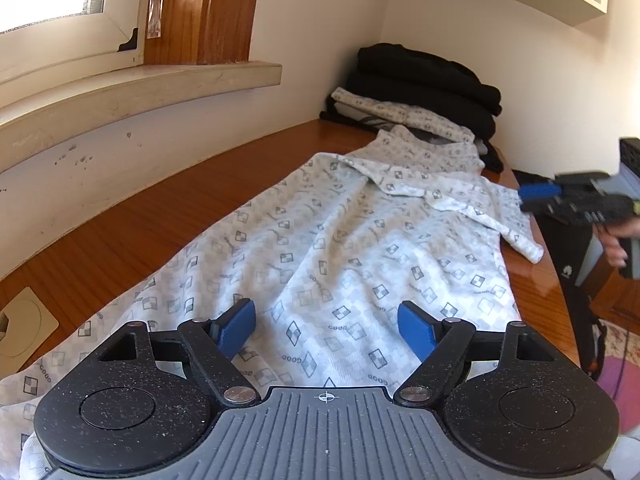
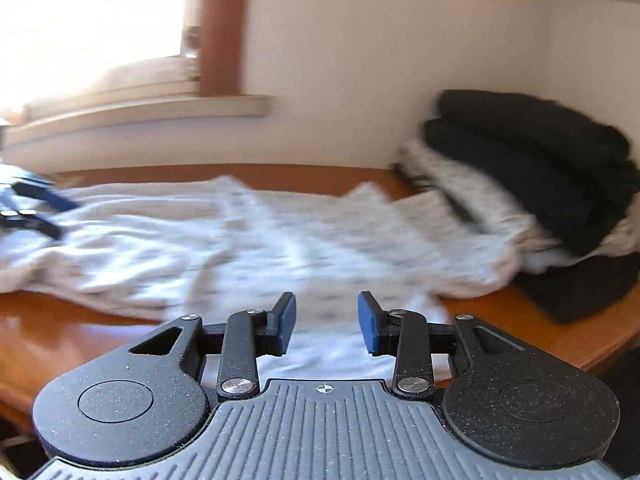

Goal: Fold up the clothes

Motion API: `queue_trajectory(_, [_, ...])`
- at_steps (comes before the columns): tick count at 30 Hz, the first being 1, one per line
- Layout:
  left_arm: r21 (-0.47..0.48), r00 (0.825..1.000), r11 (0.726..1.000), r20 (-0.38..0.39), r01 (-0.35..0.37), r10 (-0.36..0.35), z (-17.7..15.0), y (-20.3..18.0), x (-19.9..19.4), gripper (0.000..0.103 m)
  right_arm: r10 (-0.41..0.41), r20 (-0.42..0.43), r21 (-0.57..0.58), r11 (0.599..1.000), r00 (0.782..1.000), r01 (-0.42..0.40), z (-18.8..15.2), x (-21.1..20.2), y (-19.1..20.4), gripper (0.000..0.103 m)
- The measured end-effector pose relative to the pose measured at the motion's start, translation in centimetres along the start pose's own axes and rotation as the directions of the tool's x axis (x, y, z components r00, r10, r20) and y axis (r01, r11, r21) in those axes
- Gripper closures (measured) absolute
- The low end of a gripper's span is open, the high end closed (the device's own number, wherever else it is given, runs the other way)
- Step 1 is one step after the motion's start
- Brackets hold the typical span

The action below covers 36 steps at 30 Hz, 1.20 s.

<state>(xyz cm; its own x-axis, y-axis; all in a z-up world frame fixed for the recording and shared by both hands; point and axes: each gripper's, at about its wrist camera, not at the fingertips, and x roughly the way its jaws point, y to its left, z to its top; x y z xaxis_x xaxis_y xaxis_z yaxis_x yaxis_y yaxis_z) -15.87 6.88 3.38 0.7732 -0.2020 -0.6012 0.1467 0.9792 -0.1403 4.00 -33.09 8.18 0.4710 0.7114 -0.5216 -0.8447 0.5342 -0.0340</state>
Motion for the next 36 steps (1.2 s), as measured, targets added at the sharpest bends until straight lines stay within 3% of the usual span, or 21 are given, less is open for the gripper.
queue_trajectory(4, [0.000,1.000,1.000,0.001,-0.001,0.001,0.0,0.0,0.0,0.022,0.106,-0.028,-0.022,0.994,0.994,-0.107,-1.1,-0.4,3.0,0.061])
queue_trajectory(9, [-0.001,1.000,1.000,0.001,-0.001,0.001,0.0,0.0,0.0,0.022,0.126,-0.027,-0.053,0.990,0.992,-0.127,-1.7,0.1,4.2,0.060])
queue_trajectory(13, [0.002,1.000,1.000,-0.001,-0.003,0.003,0.0,-0.1,0.1,0.021,0.187,-0.009,-0.063,0.980,0.982,-0.188,-1.7,-0.1,4.8,0.058])
queue_trajectory(18, [0.003,1.000,1.000,-0.001,-0.004,0.004,0.0,-0.1,0.1,0.021,0.147,-0.017,-0.074,0.986,0.989,-0.148,-2.2,0.6,5.2,0.059])
queue_trajectory(19, [0.002,1.000,1.000,0.000,-0.004,0.004,0.0,-0.1,0.1,0.021,0.135,-0.014,-0.073,0.988,0.991,-0.136,-2.1,0.7,5.0,0.068])
queue_trajectory(20, [0.001,1.000,1.000,0.001,-0.003,0.003,0.0,-0.1,0.1,0.021,0.121,-0.012,-0.076,0.990,0.993,-0.121,-2.0,0.8,4.8,0.093])
queue_trajectory(23, [0.000,1.000,1.000,0.005,-0.007,0.007,-0.1,-0.1,0.0,0.021,0.007,0.009,-0.122,0.992,1.000,-0.005,0.7,1.5,2.8,0.093])
queue_trajectory(26, [-0.004,1.000,1.000,0.006,-0.006,0.006,-0.1,0.0,0.0,0.021,-0.110,0.056,-0.135,0.984,0.992,0.116,5.0,2.5,-0.6,0.093])
queue_trajectory(29, [0.000,1.000,1.000,0.005,-0.008,0.008,-0.1,-0.1,0.0,0.021,-0.248,0.114,-0.159,0.951,0.962,0.264,10.3,4.8,-4.3,0.093])
queue_trajectory(34, [0.005,1.000,1.000,0.002,-0.011,0.011,-0.1,-0.1,0.0,0.021,-0.349,0.017,-0.192,0.919,0.937,0.345,14.5,11.8,-8.0,0.092])
queue_trajectory(36, [0.004,1.000,1.000,0.002,-0.011,0.011,-0.1,0.0,0.0,0.021,-0.423,-0.005,-0.206,0.887,0.906,0.413,15.0,14.2,-8.9,0.081])
